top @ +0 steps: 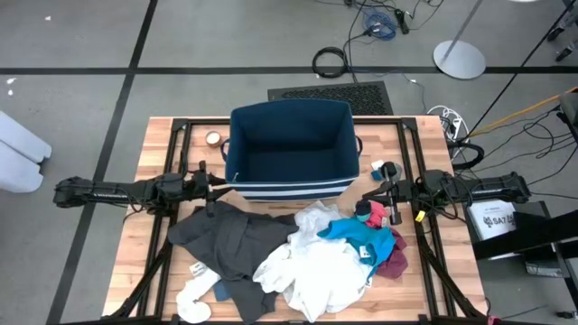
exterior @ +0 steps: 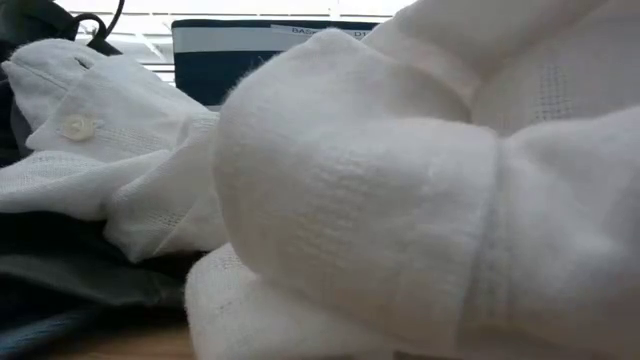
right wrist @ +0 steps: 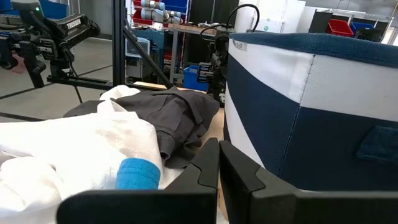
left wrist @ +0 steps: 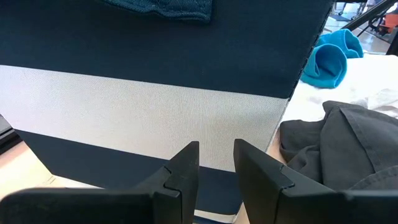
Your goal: Sort clothes
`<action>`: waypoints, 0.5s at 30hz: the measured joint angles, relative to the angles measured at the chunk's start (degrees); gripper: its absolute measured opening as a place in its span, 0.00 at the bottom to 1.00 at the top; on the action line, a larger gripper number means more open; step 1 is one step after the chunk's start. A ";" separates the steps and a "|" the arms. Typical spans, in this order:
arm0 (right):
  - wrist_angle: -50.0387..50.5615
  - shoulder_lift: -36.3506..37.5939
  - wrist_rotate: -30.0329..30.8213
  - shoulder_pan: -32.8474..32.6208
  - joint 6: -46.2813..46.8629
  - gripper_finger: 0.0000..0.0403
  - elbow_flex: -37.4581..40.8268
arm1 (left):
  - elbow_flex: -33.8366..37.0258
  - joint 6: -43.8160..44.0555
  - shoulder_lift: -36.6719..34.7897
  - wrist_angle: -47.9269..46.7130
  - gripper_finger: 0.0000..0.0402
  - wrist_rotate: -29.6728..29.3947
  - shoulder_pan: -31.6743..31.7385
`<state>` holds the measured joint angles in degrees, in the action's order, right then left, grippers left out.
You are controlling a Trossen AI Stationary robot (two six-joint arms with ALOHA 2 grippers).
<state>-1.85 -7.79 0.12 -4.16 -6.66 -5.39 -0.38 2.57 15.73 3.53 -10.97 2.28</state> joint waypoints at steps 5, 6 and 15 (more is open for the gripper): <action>0.00 0.01 0.00 0.00 0.00 0.00 0.00 | 0.00 0.00 0.00 0.01 0.27 0.01 0.00; 0.00 0.01 0.01 -0.01 0.00 0.00 0.00 | 0.00 0.02 0.00 0.00 0.27 0.00 -0.01; -0.05 0.00 0.03 0.00 -4.08 0.00 0.00 | 0.00 0.00 0.00 0.02 0.27 -0.12 0.01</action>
<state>-1.90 -7.79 0.16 -4.16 -10.74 -5.39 -0.38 2.57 15.73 3.55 -11.09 2.28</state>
